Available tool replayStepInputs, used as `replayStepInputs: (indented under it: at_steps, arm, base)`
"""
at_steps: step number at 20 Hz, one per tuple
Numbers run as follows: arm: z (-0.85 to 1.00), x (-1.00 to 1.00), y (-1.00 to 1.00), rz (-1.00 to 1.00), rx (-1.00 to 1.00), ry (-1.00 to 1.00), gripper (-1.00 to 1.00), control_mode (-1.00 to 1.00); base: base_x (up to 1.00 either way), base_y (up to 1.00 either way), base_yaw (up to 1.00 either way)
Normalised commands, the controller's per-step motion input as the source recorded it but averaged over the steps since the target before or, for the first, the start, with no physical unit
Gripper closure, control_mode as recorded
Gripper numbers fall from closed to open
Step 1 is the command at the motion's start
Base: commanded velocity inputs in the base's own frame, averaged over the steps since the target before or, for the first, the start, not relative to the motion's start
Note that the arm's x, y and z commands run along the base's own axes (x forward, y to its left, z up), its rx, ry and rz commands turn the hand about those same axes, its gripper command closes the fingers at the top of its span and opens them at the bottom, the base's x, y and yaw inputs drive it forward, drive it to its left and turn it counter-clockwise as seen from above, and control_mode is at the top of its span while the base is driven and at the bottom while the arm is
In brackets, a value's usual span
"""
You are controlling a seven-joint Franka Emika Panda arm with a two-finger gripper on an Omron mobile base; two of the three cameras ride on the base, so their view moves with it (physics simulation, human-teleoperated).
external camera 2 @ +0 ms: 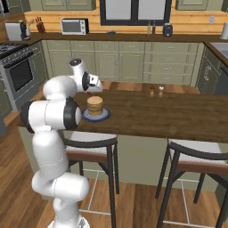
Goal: Take the strawberry from the fridge and place it on top of the pancake, located on the dining counter.
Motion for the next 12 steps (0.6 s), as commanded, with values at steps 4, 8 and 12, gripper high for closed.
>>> replayStepInputs:
  at_steps: [4, 8, 12]
  arm:
    - [-0.50, 0.31, 0.00, 0.00, 0.00, 0.01, 1.00, -1.00]
    - [-0.30, 0.10, 0.00, 0.00, 0.01, 0.01, 1.00, -1.00]
    - [-0.30, 0.15, 0.00, 0.00, 0.00, 0.01, 1.00, -1.00]
  base:
    - [0.00, 0.00, 0.00]
    - [0.00, 0.00, 0.00]
    - [0.00, 0.00, 0.00]
